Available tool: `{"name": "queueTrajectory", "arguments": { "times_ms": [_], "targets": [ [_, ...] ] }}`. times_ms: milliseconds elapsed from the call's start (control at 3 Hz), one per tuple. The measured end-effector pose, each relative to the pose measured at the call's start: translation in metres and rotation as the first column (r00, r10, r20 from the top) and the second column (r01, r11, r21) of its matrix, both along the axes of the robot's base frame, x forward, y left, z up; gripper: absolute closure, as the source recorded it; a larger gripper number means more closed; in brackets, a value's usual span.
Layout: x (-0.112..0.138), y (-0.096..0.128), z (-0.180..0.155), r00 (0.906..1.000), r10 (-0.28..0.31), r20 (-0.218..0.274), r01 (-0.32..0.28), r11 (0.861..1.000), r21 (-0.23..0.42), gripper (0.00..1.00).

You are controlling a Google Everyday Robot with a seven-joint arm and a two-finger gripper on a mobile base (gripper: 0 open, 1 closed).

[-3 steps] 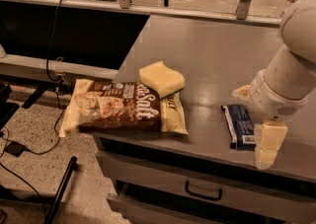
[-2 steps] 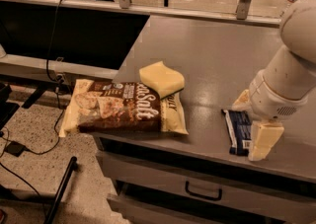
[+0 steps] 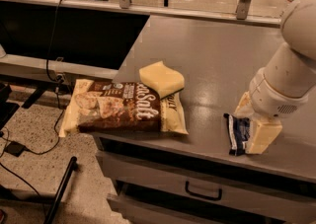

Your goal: Pick rxbar blueberry

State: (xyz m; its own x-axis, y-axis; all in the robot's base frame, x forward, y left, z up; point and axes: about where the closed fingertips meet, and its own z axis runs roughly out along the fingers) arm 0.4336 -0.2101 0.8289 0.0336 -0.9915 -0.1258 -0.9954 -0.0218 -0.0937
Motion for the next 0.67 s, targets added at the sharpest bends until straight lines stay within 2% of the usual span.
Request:
{"name": "queueTrajectory", "arguments": {
  "times_ms": [333,667],
  "targets": [
    [0.000,0.000,0.000,1.0000,0.000,0.000,0.000,1.000,0.000,1.00],
    [0.000,-0.006,0.037,0.9984,-0.017,0.054,0.012,0.996,0.089,1.00]
  ]
}}
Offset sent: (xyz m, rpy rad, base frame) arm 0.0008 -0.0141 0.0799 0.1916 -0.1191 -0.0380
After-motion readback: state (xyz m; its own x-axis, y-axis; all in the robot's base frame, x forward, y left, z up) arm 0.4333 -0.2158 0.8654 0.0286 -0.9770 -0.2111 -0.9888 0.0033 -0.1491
